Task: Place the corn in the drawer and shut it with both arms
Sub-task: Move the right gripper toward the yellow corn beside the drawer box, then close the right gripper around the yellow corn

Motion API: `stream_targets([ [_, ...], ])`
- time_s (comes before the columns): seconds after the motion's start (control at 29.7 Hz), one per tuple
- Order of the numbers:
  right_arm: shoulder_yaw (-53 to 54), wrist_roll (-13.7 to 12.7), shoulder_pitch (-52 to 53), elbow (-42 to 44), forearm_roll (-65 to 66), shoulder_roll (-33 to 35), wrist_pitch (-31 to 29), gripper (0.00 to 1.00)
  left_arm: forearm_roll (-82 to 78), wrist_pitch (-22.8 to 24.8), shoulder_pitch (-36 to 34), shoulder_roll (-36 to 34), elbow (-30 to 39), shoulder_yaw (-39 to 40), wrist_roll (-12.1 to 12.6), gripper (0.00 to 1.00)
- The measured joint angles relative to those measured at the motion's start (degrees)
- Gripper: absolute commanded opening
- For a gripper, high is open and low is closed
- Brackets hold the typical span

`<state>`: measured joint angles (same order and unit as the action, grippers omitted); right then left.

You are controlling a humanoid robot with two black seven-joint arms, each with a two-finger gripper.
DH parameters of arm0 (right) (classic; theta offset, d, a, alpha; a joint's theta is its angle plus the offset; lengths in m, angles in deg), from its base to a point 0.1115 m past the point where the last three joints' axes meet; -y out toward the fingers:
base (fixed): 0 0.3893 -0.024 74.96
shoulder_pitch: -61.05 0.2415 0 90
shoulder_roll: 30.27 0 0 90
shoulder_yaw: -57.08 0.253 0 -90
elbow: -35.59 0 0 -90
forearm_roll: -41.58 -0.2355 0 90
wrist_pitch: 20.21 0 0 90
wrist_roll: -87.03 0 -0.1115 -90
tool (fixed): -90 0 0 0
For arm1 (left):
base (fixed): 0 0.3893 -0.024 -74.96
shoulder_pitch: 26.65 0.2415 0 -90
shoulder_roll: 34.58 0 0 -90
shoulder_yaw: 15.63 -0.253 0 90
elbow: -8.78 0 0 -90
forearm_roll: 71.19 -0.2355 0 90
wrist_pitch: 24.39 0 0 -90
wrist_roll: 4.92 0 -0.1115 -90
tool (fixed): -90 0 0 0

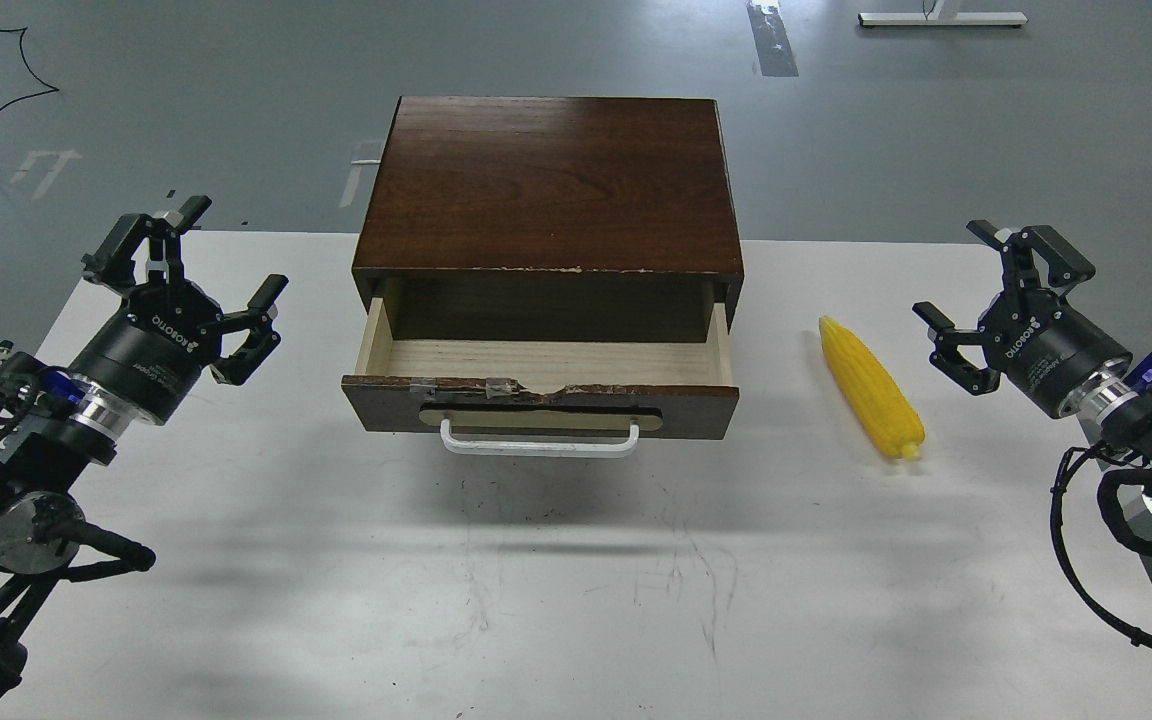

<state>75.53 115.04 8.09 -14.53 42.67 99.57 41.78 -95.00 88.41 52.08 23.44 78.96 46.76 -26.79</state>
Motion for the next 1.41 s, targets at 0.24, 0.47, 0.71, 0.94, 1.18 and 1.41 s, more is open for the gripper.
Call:
stream_targets([
  [0.24,-0.63,0.00,-0.04,-0.12,0.12,0.52,0.00,1.00,0.03,-0.02,0.10,-0.38,0.39,0.09,-0.30,1.00],
  [0.47,-1.38,0.00,1.19,-0.66,3.00,3.44,0.00,1.00,-0.13,0.59,-0.45,-1.38,0.38,-0.05,-3.65,1.00],
  [0.71,-1.42,0.00,10.35,-4.11,28.32,11.39,-0.01,1.00,-2.40,0.91,-0.65,-4.41,1.01,-0.92,-5.47,1.00],
  [0.94,-2.62,0.00,17.75,-4.13,65.72,13.65,-0.01,1.00,-2.68,0.92,-0.29,-4.91,2.93,-1.04,-6.11,1.00],
  [1.18,-10.58,0.01,20.05,0.03,80.73,9.98,0.32,1.00,-2.74,0.76,0.01,-4.94,5.59,-1.04,-6.15,1.00],
  [1.41,-22.16,-0.01,20.83,9.89,81.47,-0.75,7.48,1.00,-2.74,0.75,0.35,-5.05,6.28,-1.00,-6.15,1.00],
])
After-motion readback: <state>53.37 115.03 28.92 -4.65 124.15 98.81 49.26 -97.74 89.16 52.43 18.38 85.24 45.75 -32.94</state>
